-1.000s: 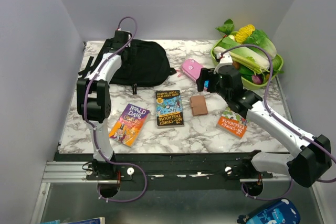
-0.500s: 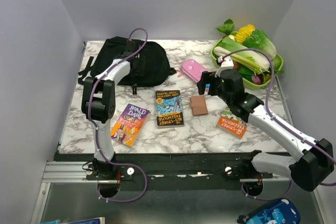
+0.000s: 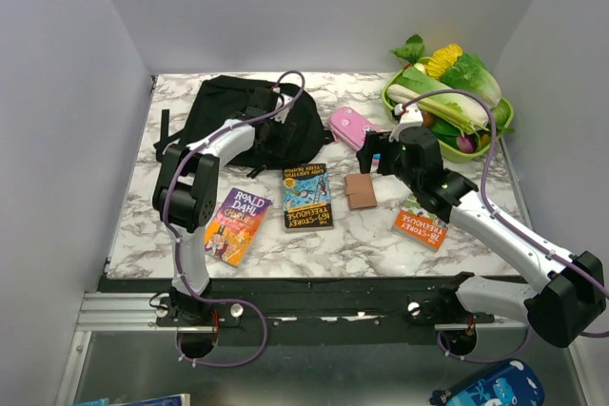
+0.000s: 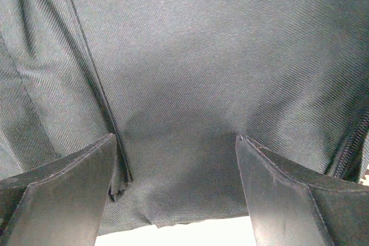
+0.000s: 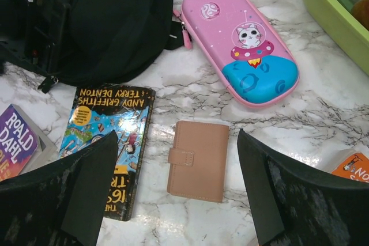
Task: Pack the student bag
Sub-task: Move the student bag to the center of the board.
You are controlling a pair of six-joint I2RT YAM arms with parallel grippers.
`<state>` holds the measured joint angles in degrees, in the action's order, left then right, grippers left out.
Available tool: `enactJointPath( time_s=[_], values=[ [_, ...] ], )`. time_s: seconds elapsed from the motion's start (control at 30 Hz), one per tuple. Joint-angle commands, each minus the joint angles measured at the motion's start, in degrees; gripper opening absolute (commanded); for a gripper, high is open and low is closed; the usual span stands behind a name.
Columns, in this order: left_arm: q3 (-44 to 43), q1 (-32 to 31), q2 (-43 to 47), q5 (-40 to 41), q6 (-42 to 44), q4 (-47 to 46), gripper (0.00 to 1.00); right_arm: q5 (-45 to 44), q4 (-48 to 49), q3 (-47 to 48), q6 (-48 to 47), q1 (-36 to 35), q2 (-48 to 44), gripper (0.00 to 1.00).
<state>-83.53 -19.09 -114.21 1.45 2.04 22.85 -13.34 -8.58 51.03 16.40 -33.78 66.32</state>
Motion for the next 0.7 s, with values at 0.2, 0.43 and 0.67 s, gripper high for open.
enactJointPath(
  time_s=[0.2,0.43,0.67],
  values=[
    [-0.41,-1.21,2.67,-0.83,1.39,-0.97,0.85,0.60,1.28,-0.75,-0.50,-0.32,2.22,0.92],
    [-3.66,-0.33,9.71,2.14,-4.24,1.32,0.93,0.94,0.67,4.87,2.84,-0.32,11.81,0.91],
    [-6.29,2.91,5.59,16.21,-12.40,1.32,0.95,2.10,4.09,2.77,2.67,-1.02,9.09,0.91]
  ],
)
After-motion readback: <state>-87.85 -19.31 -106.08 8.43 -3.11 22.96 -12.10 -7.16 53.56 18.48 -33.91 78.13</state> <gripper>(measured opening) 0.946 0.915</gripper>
